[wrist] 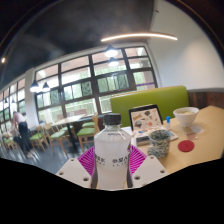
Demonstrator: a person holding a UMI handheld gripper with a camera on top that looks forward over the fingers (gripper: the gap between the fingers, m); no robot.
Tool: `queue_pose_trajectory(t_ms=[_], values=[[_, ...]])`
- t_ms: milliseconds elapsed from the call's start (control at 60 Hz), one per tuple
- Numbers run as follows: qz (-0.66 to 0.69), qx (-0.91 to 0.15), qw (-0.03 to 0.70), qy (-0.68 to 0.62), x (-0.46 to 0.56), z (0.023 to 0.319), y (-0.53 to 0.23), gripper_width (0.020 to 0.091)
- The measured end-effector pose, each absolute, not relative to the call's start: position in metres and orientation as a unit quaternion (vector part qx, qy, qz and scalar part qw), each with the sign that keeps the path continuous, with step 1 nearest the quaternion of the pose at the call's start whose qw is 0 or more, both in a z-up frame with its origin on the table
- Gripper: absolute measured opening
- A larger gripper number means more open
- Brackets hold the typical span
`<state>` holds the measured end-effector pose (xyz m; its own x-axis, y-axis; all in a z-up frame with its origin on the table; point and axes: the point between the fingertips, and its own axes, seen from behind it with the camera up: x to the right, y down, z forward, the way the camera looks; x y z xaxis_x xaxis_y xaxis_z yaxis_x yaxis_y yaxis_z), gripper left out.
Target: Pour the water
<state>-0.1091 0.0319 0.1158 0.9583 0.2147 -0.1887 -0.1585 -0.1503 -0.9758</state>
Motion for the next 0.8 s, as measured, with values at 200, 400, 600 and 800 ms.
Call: queue_pose_trajectory(t_ms=[200, 400, 600, 800], values=[[0.292, -0.706, 0.631, 0.130, -0.111, 0.161, 0.094, 0.0397], [0.456, -0.583, 0.574, 0.351, -0.051, 0.189, 0.134, 0.0388], [0.632, -0.424, 0.371, 0.532, -0.033, 0.146, 0.169, 0.0408], [0.651, -0.347, 0.333, 0.587, -0.021, 0.145, 0.150, 0.0410]])
